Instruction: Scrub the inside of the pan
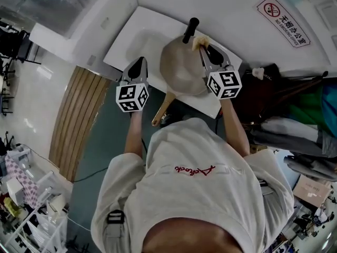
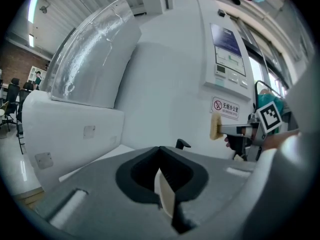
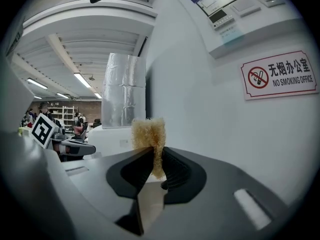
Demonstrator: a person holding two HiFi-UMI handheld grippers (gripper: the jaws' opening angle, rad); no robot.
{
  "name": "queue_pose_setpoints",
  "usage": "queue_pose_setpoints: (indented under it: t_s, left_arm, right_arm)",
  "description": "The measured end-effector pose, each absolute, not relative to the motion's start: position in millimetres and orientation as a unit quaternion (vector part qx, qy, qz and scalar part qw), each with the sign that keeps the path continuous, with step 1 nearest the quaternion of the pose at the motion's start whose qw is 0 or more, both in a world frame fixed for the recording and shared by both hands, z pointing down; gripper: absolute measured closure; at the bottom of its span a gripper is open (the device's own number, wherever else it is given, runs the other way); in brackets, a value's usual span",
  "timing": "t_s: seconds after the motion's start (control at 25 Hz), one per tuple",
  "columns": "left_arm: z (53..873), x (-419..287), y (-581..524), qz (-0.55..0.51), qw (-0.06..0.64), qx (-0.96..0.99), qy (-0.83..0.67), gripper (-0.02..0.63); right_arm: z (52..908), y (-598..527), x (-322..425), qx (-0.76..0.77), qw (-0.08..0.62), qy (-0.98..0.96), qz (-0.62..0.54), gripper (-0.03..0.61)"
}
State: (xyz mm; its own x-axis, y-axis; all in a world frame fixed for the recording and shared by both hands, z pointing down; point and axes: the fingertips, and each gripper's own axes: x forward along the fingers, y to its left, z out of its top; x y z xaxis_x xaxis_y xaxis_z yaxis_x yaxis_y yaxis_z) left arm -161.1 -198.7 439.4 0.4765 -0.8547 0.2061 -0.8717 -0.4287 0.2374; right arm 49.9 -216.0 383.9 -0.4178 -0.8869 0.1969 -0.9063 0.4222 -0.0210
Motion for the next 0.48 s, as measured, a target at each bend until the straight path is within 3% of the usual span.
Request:
queue_pose_setpoints:
  t_s: [0.48]
  left_arm:
    - [454.8,-152.7,-205.4,0.051,0.156,0.841,-0.516,0.614]
  right_arm:
    - [386.4,-234.7,54.4,0.517,0.098,-0.85,0.04,0.514]
